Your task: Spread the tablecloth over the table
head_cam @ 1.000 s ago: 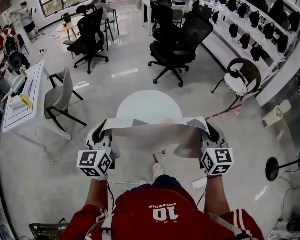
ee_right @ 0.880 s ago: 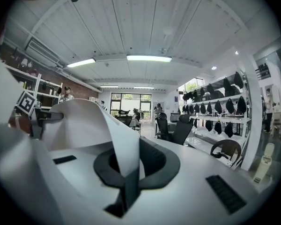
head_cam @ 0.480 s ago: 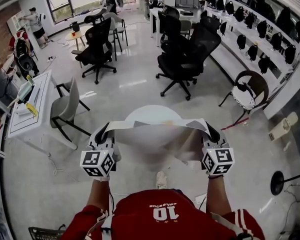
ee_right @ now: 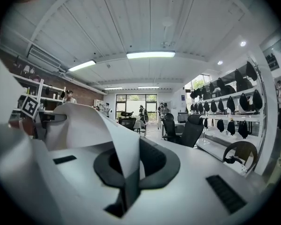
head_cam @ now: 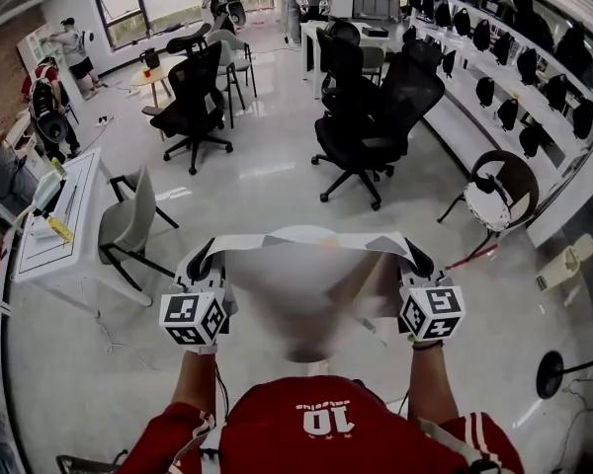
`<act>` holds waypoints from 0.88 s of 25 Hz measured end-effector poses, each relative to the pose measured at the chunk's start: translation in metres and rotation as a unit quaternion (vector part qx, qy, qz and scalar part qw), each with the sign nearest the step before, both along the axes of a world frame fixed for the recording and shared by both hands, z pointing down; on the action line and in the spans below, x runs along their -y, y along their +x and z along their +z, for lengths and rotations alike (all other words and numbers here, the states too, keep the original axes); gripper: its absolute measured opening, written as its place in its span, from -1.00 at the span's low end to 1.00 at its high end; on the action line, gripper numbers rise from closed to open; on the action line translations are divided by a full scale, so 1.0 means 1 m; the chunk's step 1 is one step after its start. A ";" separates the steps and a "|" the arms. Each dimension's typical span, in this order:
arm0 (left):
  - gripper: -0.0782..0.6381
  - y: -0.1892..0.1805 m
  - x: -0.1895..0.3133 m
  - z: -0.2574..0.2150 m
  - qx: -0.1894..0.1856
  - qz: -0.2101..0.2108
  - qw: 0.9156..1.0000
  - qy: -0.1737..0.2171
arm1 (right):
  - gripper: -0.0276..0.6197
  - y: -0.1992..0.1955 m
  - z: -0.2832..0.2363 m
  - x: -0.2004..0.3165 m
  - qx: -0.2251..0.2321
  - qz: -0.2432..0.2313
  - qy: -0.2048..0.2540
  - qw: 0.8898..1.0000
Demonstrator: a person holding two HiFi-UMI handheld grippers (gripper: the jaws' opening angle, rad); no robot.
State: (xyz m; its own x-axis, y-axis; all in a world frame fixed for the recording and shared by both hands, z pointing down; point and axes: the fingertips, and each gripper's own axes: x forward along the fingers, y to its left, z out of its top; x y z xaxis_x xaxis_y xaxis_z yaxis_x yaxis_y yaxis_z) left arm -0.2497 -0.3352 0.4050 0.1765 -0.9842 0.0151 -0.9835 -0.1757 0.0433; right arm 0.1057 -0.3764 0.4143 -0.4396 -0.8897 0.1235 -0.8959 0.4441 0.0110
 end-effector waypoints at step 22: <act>-0.76 -0.002 0.156 -0.065 0.020 -0.024 0.998 0.058 | -0.86 -0.003 -0.049 0.153 -0.010 -0.003 0.033 0.999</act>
